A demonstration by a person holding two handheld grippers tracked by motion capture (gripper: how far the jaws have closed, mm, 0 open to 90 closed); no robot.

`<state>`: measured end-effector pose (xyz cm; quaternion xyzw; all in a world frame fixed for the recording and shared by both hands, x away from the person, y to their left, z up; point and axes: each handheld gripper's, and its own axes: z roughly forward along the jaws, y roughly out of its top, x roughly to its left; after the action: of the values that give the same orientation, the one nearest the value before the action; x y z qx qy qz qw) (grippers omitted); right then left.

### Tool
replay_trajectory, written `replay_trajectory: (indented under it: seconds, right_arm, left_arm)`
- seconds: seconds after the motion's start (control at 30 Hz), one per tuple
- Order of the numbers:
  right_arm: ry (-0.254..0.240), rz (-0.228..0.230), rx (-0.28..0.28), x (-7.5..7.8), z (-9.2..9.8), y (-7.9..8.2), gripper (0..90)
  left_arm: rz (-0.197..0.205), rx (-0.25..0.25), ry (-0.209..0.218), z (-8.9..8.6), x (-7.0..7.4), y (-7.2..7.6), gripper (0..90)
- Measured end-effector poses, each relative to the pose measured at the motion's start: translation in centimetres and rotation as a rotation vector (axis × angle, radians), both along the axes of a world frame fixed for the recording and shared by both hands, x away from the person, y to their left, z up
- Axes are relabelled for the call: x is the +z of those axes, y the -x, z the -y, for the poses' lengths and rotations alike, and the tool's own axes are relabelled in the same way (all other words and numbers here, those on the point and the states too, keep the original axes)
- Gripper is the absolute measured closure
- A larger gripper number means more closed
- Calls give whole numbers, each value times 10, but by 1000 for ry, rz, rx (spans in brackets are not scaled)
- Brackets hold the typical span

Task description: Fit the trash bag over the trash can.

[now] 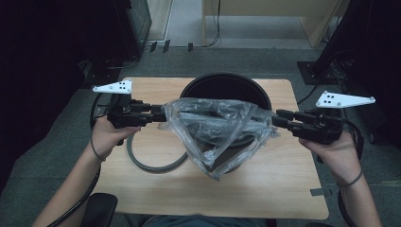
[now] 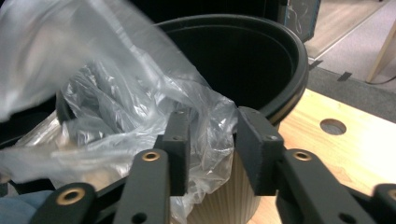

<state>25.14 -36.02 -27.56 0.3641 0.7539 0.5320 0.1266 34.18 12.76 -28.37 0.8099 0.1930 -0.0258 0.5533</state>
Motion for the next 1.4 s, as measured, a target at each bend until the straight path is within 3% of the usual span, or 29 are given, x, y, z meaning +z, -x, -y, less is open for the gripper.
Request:
replay_trajectory:
  seconds: [0.03, 0.07, 0.13, 0.2, 0.37, 0.5, 0.67, 0.83, 1.0, 1.17, 1.4]
  right_arm:
    - [-2, 6, 7, 1, -1, 1, 624]
    - [-4, 18, 13, 3, -2, 2, 613]
    - [3, 40, 32, 6, -5, 3, 587]
    - [6, 56, 44, 9, -10, 1, 578]
    - [12, 61, 48, 12, -21, -7, 565]
    - [-2, 43, 29, 12, -22, -18, 572]
    - [-24, -6, 3, 13, -19, -24, 694]
    - [-20, 20, 22, 15, -18, -19, 625]
    - [1, 32, 25, 18, -15, -10, 570]
    - [-10, 43, 20, 23, -17, -13, 546]
    - [-5, 36, 26, 23, -30, -30, 554]
  left_arm:
    - [0, 0, 0, 0, 0, 0, 538]
    - [25, -15, 21, 0, 3, 2, 477]
    - [51, -24, 35, 3, 6, 3, 455]
    - [72, -21, 19, 8, 9, 1, 437]
    - [62, -18, -1, 17, 11, -7, 431]
    - [25, -3, -2, 19, 13, -17, 439]
    - [28, -5, 5, 14, 21, -18, 428]
    - [27, -17, -5, 9, 23, -12, 398]
    - [56, -19, -27, 2, 26, -6, 379]
    - [63, -18, -31, 9, 29, -13, 374]
    - [36, -35, -35, 27, 23, -28, 400]
